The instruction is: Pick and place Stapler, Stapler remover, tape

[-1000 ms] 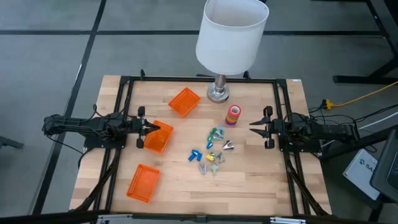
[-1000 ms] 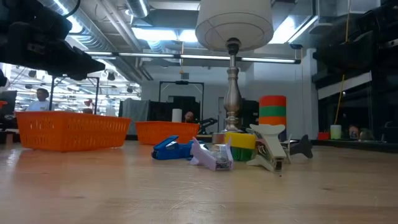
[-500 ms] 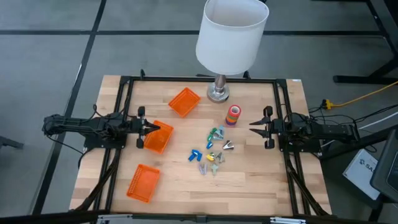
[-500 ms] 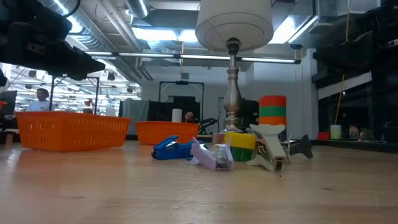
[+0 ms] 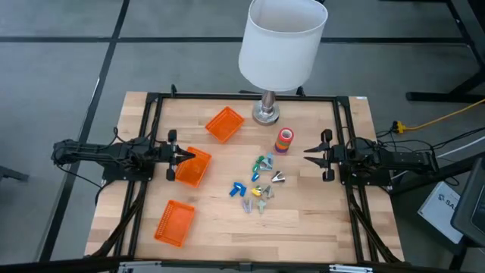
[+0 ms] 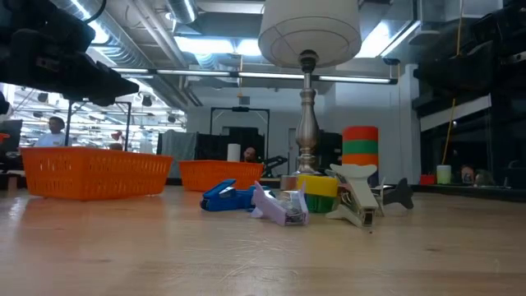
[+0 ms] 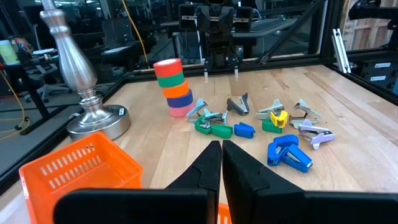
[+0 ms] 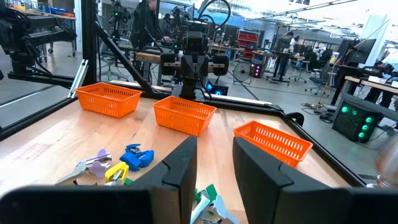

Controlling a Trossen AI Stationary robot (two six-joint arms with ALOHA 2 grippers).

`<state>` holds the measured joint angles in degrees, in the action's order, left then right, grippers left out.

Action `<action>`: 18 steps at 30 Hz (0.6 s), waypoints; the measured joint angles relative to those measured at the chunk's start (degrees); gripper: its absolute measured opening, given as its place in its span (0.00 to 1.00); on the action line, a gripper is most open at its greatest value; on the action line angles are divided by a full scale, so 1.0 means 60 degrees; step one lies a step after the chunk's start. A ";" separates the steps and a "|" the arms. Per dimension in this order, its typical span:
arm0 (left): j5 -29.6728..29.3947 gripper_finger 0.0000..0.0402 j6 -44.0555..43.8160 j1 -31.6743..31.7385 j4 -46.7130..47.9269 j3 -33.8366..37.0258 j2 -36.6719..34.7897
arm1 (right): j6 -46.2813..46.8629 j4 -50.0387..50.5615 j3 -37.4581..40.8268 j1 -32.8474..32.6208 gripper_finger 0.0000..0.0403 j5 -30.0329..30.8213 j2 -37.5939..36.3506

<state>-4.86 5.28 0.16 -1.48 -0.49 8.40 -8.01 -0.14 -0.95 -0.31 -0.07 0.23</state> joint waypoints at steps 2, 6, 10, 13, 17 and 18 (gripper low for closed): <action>0.0000 0.03 0.0000 -0.0003 0.0000 0.0003 0.0000 | 0.0000 0.0000 0.0002 0.0000 0.27 0.0002 0.0004; 0.0000 0.03 0.0000 -0.0004 -0.0001 0.0002 -0.0002 | -0.0248 0.0004 0.0000 0.0002 0.27 -0.0003 0.0000; 0.0000 0.03 0.0000 -0.0001 -0.0002 0.0003 -0.0001 | -0.0568 -0.0017 -0.0001 0.0006 0.27 0.0067 0.0085; 0.0000 0.03 0.0000 -0.0002 -0.0001 0.0001 -0.0001 | -0.1087 -0.0011 -0.0001 0.0002 0.27 0.0077 0.0216; 0.0000 0.03 -0.0002 -0.0003 0.0000 0.0003 -0.0002 | -0.0294 -0.0032 -0.0001 -0.0005 0.27 -0.0447 0.0447; 0.0000 0.03 0.0000 -0.0001 -0.0001 0.0000 -0.0004 | -0.0241 -0.0102 -0.0001 -0.0005 0.27 -0.0694 0.0497</action>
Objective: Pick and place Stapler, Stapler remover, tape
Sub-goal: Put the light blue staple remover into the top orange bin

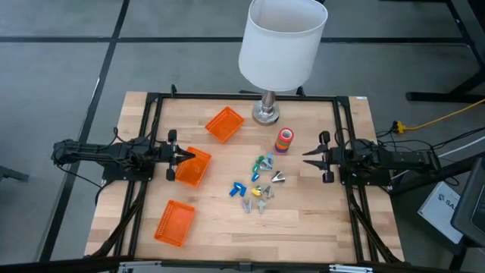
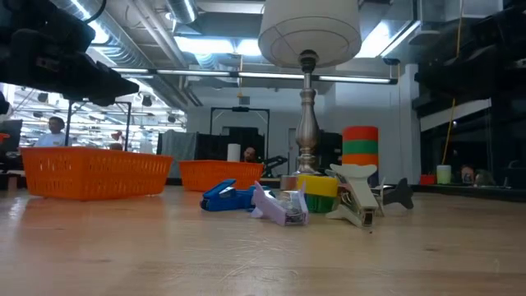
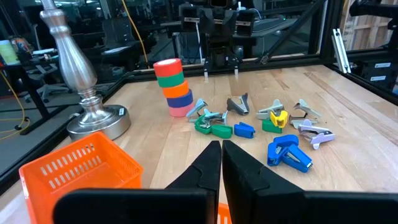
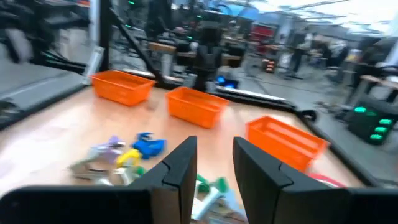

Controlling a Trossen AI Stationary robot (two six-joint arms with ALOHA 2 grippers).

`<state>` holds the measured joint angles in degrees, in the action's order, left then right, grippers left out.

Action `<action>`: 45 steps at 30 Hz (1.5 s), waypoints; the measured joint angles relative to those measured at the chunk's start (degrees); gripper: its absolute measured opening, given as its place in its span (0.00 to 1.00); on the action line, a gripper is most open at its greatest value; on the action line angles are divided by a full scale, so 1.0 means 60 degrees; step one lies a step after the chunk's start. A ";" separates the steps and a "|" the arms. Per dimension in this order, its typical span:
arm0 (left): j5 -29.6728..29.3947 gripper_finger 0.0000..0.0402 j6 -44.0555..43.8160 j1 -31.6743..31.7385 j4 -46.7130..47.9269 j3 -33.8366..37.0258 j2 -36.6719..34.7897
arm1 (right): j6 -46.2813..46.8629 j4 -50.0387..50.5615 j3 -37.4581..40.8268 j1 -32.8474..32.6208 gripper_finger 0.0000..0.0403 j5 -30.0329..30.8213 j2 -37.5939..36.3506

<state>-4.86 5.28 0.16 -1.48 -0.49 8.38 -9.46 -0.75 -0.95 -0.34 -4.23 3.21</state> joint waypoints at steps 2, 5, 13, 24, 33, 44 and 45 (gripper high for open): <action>0.0000 0.03 0.0000 -0.0002 0.0001 0.0003 0.0004 | -0.0003 -0.0149 0.0000 0.0000 0.27 -0.0518 0.0063; 0.0000 0.03 0.0000 -0.0003 -0.0002 0.0003 0.0004 | -0.0037 -0.0370 0.0000 0.0000 0.27 -0.0937 0.0157; 0.0000 0.03 0.0000 0.0001 0.0001 0.0001 0.0000 | 0.0343 -0.0845 0.0000 -0.0036 0.27 -0.0302 0.0723; 0.0000 0.03 -0.0001 0.0001 0.0001 0.0004 0.0001 | -0.0746 -0.0873 -0.1843 -0.1073 0.27 0.2006 0.3956; 0.0000 0.03 0.0000 -0.0002 -0.0001 0.0004 0.0004 | -0.1005 -0.0857 -0.3923 -0.1456 0.27 0.3278 0.7922; 0.0000 0.03 0.0000 0.0001 -0.0001 0.0002 0.0004 | -0.1276 -0.0786 -0.5362 -0.1337 0.27 0.4179 1.1701; 0.0000 0.03 0.0000 -0.0003 -0.0003 0.0001 0.0004 | -0.1340 -0.0695 -0.5448 -0.1291 0.27 0.4325 1.1958</action>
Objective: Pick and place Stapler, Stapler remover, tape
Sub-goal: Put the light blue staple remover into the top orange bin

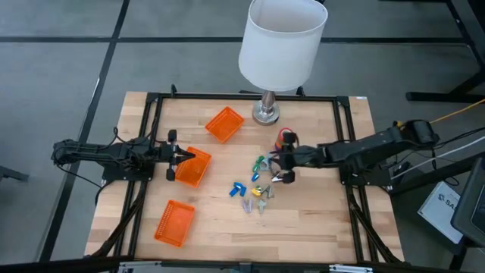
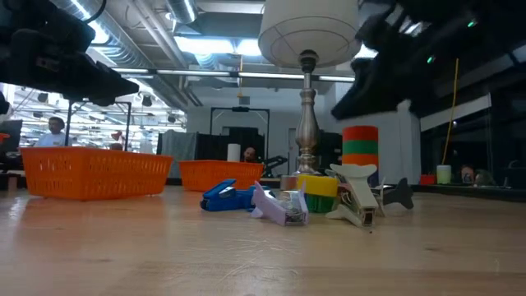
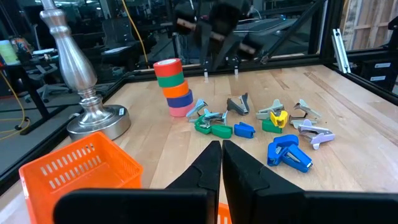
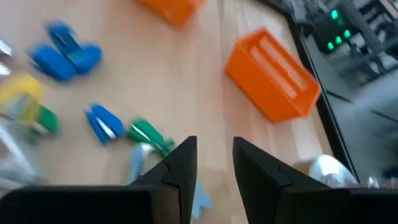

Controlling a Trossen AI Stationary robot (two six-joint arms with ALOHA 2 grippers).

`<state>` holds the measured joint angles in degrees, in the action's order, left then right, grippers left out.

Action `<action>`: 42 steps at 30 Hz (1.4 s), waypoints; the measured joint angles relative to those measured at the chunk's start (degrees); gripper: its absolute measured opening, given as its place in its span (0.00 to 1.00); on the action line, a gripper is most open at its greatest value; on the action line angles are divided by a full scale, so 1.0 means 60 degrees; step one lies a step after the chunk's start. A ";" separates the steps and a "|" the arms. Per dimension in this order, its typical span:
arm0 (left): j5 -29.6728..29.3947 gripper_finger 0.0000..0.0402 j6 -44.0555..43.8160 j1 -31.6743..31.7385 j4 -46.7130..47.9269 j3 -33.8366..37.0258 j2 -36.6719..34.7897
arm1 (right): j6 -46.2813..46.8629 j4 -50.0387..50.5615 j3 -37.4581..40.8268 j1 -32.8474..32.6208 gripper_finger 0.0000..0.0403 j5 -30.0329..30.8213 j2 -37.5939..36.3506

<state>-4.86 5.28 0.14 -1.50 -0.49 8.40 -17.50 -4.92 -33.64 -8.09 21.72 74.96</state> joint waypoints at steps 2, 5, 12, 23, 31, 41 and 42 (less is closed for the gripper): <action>0.0000 0.03 -0.0001 0.0001 0.0003 0.0000 0.0000 | -0.0136 0.0214 -0.0175 0.0049 0.27 0.0238 0.0440; 0.0000 0.03 0.0000 0.0004 0.0002 0.0001 0.0000 | -0.0157 0.0814 -0.0436 0.0067 0.27 0.0637 0.0945; 0.0000 0.03 0.0000 0.0004 0.0000 -0.0001 0.0000 | -0.0240 0.2543 -0.1131 0.0071 0.27 0.1128 0.1743; 0.0000 0.03 0.0000 0.0000 0.0000 0.0000 0.0000 | -0.0878 0.2790 -0.1157 0.0045 0.27 0.0624 0.2201; 0.0000 0.03 0.0000 0.0000 0.0002 -0.0001 -0.0002 | -0.0911 0.2436 -0.1163 0.0052 0.27 0.0634 0.2591; 0.0000 0.03 0.0000 0.0002 0.0004 0.0002 -0.0002 | -0.1413 0.2085 -0.1160 0.0071 0.24 0.0726 0.2808; 0.0000 0.03 -0.0002 0.0002 0.0002 0.0001 0.0000 | -0.1432 0.2083 -0.1160 0.0069 0.23 0.0795 0.2808</action>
<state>-4.86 5.27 0.15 -1.48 -0.48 8.40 -26.09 7.57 -40.60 -7.67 26.49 91.81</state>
